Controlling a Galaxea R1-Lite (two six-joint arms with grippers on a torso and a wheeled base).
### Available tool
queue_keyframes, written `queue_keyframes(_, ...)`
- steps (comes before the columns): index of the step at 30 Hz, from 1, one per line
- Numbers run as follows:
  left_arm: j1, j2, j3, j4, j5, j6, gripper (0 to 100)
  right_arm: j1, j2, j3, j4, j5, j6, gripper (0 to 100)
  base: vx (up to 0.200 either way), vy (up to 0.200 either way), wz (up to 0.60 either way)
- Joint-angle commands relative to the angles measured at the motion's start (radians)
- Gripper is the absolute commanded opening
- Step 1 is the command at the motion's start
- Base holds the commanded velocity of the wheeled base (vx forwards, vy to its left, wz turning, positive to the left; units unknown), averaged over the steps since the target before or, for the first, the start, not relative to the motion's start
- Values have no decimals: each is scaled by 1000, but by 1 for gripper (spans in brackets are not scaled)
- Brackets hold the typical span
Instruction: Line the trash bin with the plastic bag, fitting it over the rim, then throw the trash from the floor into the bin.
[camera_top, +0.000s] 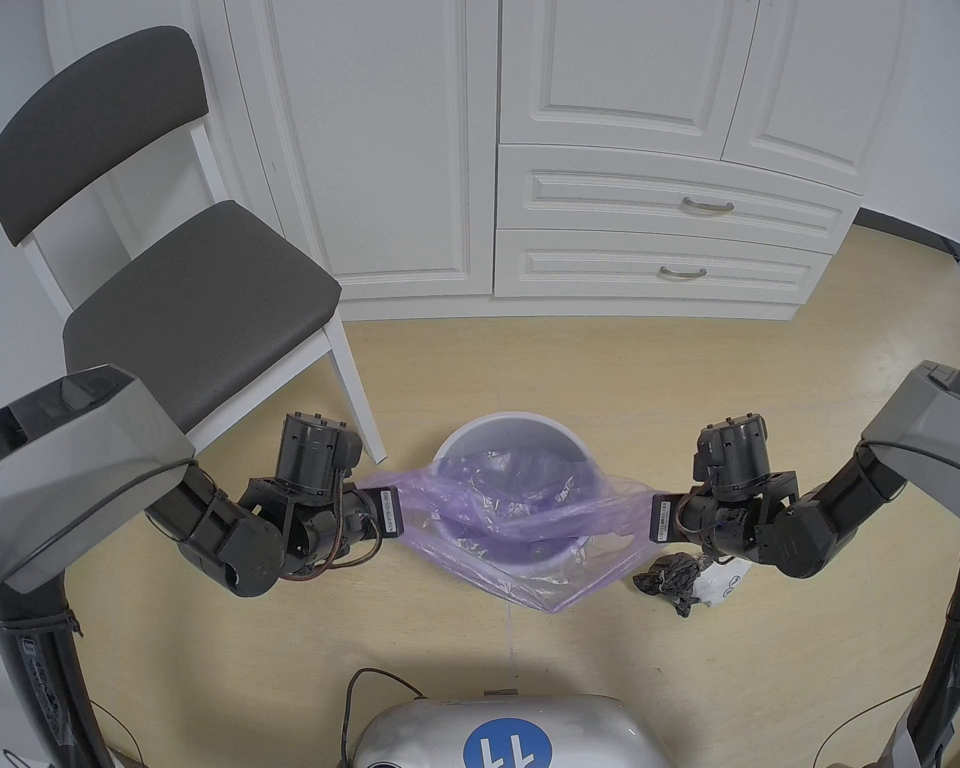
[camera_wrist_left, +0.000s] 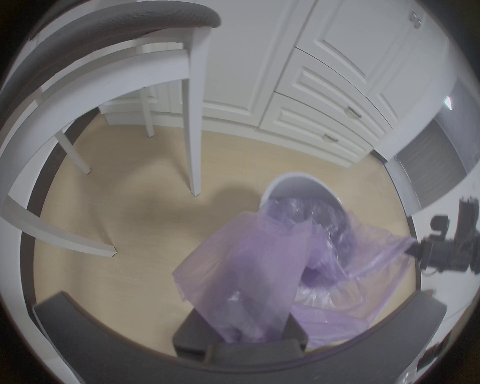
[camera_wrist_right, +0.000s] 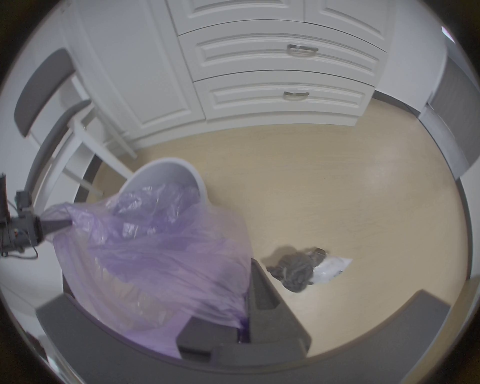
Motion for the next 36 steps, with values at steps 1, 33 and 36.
queue_keyframes(1,27,55,-58,-15,17,-37,0,10,94,-57,-48,-16,53,0,0,0,0)
queue_keyframes(33,46,-126,88,114,-72,135,0,68,17,22,-272,-10,102,0,0,0,0)
queue_keyframes(36,46,-103,88,115,-71,138,0,65,37,21,-250,-12,93,0,0,0,0)
